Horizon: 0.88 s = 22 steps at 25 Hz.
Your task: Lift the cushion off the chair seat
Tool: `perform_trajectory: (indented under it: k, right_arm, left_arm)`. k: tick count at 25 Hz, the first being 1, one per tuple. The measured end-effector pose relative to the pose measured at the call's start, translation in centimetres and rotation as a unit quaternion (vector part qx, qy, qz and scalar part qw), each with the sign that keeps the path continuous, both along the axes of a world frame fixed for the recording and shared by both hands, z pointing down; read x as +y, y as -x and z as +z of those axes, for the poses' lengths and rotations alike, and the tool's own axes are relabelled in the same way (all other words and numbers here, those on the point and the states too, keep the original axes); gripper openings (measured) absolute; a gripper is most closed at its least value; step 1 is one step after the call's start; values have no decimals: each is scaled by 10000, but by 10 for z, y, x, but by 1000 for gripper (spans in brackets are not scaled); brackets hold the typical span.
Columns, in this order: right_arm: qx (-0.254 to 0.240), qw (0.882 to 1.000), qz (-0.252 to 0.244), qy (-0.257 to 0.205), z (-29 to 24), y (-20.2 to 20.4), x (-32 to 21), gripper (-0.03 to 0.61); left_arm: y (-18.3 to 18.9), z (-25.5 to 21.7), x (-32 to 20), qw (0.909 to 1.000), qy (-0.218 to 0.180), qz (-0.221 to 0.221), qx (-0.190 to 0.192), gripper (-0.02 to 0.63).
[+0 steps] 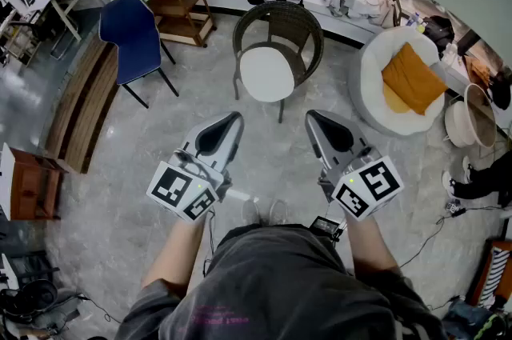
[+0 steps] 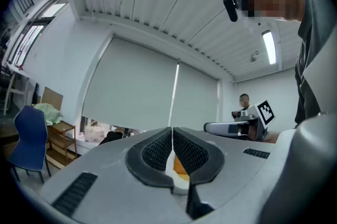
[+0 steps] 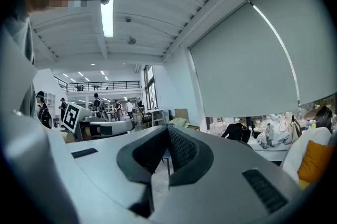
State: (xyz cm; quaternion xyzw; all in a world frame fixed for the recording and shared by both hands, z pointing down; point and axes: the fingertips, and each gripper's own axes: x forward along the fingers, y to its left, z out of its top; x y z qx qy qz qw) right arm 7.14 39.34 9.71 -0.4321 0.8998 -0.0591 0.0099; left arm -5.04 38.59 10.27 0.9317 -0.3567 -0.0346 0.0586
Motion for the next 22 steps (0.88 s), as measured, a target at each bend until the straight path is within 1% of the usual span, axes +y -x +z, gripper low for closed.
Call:
perform_trajectory:
  k: [6, 11, 17, 22]
  right_arm:
    - [-23, 10000, -4, -3, 2, -9, 1, 12]
    - [-158, 9999, -33, 49, 3, -19, 0, 12]
    - [-120, 9999, -76, 59, 8, -30, 2, 14]
    - [-78, 9998, -114, 117, 15, -32, -5, 14]
  left_arm:
    - [-8, 2, 1, 10000, 8, -25, -21, 18]
    - [-16, 3, 2, 9999, 17, -82, -62, 18]
    - [-29, 4, 3, 9999, -29, -110, -112, 18]
    - [-32, 10, -6, 9998, -2, -142, -129, 18]
